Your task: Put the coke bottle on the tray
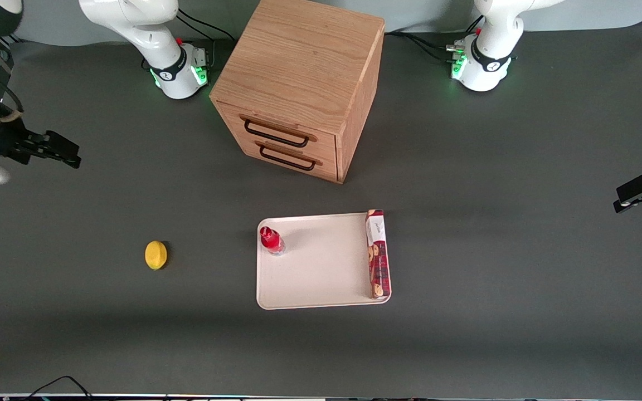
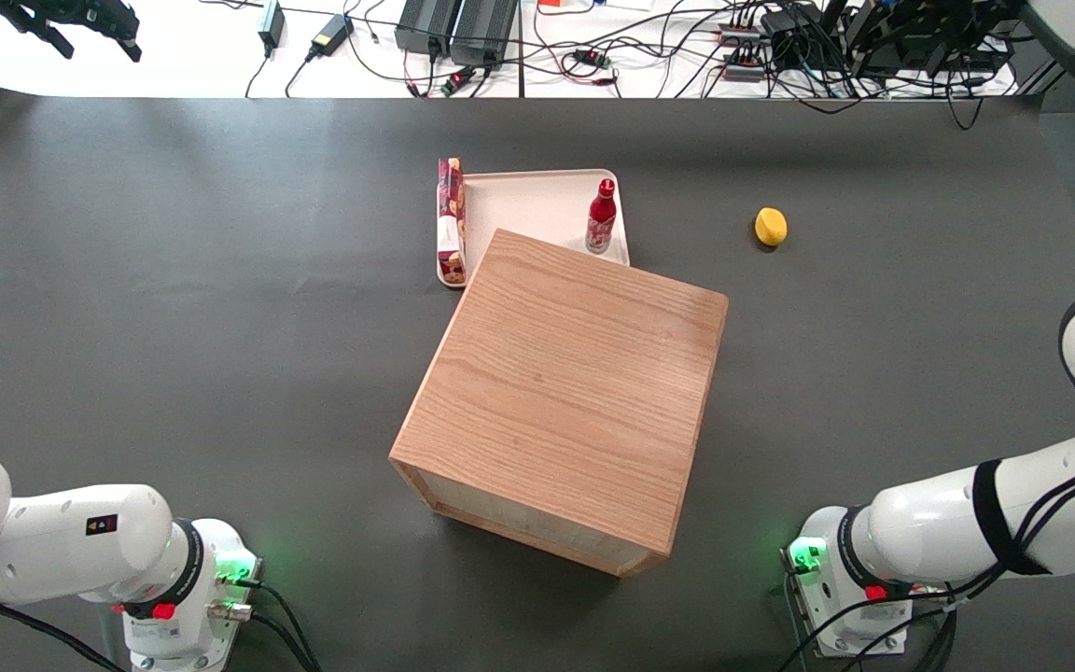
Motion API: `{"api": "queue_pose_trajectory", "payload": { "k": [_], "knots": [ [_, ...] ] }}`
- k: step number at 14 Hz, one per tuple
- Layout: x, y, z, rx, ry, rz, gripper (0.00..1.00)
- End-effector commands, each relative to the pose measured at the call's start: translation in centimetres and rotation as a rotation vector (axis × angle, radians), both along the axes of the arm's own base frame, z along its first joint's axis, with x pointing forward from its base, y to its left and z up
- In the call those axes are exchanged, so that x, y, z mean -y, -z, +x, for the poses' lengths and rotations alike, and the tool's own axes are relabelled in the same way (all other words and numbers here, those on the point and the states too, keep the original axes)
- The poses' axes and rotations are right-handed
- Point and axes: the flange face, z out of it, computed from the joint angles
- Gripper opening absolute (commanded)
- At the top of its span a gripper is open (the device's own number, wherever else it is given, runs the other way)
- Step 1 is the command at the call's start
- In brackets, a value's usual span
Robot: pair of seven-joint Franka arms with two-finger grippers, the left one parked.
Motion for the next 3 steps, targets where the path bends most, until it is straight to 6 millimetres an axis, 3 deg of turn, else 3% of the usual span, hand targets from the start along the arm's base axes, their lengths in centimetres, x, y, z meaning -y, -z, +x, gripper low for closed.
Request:
{"api": "queue_pose_trajectory", "payload": {
  "k": [1, 3],
  "knots": [
    [0.17, -0.48, -0.73, 0.018, 0.016, 0.074, 1.00],
    [0.21, -0.53, -0.64, 0.015, 0.023, 0.070, 1.00]
  ]
}}
